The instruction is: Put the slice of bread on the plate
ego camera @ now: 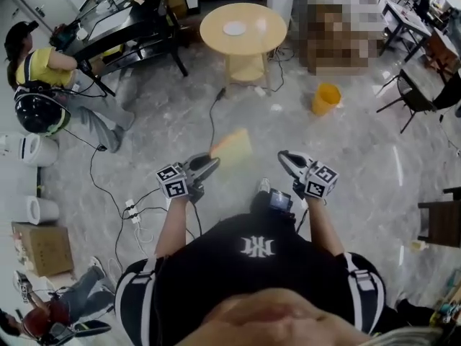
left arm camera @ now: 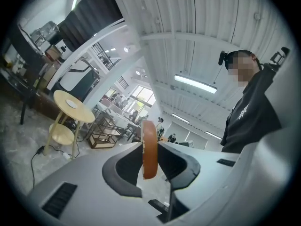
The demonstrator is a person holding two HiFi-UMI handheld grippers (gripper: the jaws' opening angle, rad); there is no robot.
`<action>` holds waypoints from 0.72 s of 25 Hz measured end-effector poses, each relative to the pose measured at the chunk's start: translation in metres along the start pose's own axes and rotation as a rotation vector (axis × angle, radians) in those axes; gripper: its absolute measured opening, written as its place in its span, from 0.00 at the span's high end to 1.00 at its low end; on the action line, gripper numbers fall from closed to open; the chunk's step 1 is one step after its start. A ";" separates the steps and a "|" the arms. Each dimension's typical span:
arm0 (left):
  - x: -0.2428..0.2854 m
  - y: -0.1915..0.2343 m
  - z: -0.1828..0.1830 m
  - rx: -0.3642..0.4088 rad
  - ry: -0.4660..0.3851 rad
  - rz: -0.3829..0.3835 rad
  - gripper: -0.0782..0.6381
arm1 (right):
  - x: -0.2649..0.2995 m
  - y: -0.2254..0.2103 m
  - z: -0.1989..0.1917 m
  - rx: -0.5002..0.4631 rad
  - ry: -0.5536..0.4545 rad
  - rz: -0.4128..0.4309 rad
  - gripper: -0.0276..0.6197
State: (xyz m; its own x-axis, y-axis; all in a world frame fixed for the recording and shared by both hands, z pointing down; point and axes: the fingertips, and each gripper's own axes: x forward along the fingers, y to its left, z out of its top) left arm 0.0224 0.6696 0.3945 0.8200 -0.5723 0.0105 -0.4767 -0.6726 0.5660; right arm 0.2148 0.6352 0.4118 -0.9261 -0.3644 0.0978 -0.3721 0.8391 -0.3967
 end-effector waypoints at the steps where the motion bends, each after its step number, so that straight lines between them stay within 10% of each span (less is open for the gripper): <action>1: 0.009 0.009 0.009 0.000 -0.002 0.009 0.74 | 0.007 -0.013 0.010 -0.009 0.000 0.012 0.96; 18: 0.150 0.106 0.121 0.024 -0.080 0.051 0.74 | 0.054 -0.188 0.103 -0.022 -0.047 0.108 0.96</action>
State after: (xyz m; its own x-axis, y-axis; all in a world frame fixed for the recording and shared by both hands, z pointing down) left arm 0.0562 0.4554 0.3563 0.7673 -0.6407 -0.0276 -0.5252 -0.6525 0.5463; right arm 0.2413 0.4165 0.3978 -0.9569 -0.2900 0.0122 -0.2724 0.8828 -0.3826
